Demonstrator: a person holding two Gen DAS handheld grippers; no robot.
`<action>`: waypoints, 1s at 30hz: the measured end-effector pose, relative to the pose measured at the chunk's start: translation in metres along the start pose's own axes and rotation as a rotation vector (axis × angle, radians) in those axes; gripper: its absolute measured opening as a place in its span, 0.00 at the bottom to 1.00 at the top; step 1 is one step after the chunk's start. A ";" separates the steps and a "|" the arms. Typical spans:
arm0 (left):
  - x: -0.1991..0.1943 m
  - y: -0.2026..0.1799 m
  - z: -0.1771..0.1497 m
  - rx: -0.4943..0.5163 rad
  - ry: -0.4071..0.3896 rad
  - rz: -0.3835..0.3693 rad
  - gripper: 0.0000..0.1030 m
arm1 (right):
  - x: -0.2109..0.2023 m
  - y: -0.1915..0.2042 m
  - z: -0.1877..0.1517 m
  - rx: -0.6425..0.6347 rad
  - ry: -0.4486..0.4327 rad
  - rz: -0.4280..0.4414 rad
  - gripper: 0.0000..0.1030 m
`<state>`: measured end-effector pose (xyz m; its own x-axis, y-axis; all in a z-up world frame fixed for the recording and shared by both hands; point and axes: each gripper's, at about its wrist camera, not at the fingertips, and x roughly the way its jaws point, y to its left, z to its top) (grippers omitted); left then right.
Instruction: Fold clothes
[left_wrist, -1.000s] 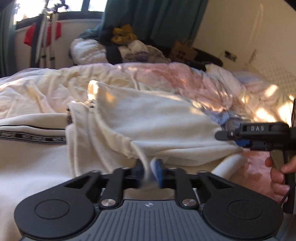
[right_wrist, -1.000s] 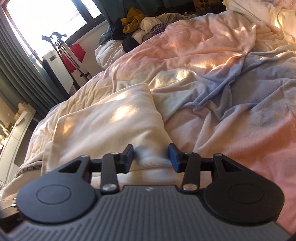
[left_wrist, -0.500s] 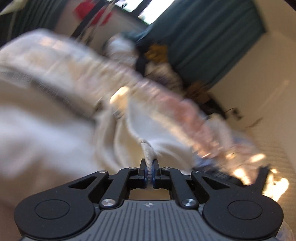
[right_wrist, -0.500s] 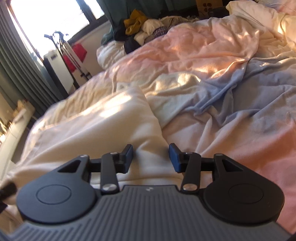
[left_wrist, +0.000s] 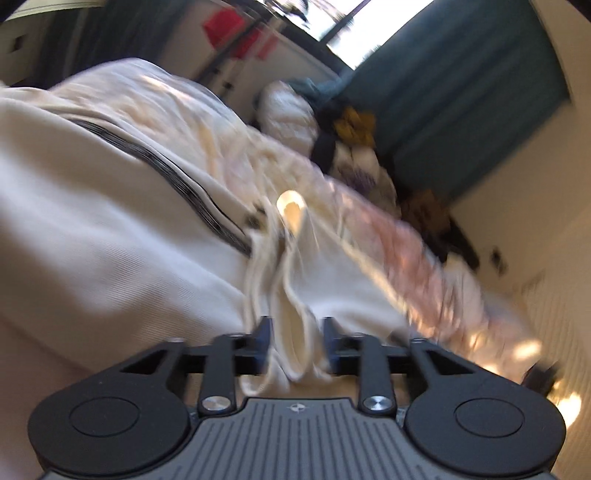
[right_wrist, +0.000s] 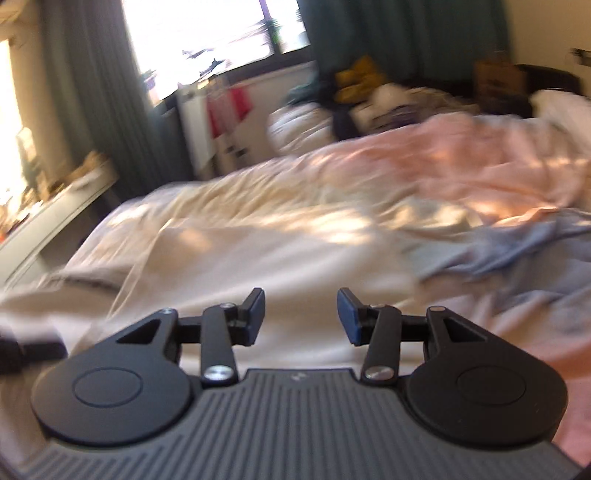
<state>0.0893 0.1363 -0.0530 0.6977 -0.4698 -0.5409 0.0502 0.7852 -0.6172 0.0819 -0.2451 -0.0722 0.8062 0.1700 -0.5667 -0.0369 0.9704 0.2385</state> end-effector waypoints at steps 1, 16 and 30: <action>-0.012 0.005 0.004 -0.028 -0.022 0.004 0.50 | 0.005 0.005 -0.003 -0.020 0.024 0.014 0.46; -0.093 0.184 0.015 -0.765 -0.294 0.025 0.85 | 0.013 0.023 -0.011 -0.059 0.066 -0.022 0.45; -0.074 0.213 0.053 -0.703 -0.477 0.097 0.57 | -0.004 0.067 -0.021 -0.228 -0.022 0.002 0.44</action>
<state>0.0858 0.3602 -0.1142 0.9102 -0.0695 -0.4083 -0.3700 0.3062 -0.8771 0.0644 -0.1773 -0.0706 0.8189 0.1701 -0.5482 -0.1685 0.9842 0.0538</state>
